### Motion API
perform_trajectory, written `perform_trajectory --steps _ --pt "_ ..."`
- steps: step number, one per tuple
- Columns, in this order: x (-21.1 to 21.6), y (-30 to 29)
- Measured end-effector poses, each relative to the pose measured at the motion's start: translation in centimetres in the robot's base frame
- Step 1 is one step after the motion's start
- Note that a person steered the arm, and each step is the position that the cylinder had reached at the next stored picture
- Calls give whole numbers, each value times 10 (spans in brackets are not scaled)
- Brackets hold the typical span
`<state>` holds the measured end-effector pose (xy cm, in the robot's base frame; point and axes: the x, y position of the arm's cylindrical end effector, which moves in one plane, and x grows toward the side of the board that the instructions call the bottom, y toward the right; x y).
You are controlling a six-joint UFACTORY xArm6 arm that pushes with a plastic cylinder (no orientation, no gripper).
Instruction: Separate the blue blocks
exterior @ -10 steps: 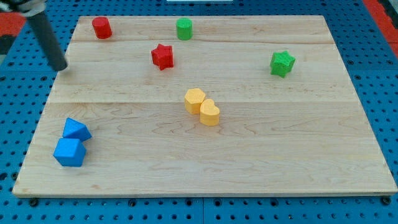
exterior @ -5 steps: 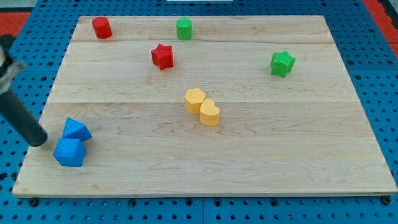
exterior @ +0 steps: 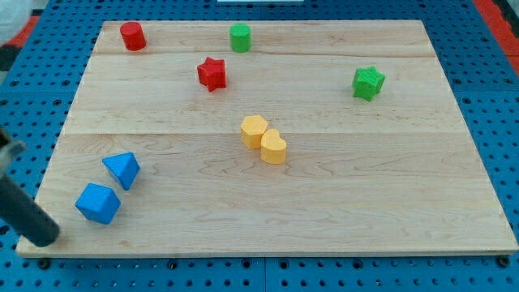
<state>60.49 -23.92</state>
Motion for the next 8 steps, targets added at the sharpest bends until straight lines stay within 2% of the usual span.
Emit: perform_trajectory --steps 1,2,3,6,8 --pt "0 51" --pt "-4 75" --pt "12 79" --pt "12 -18" --pt "11 -33"
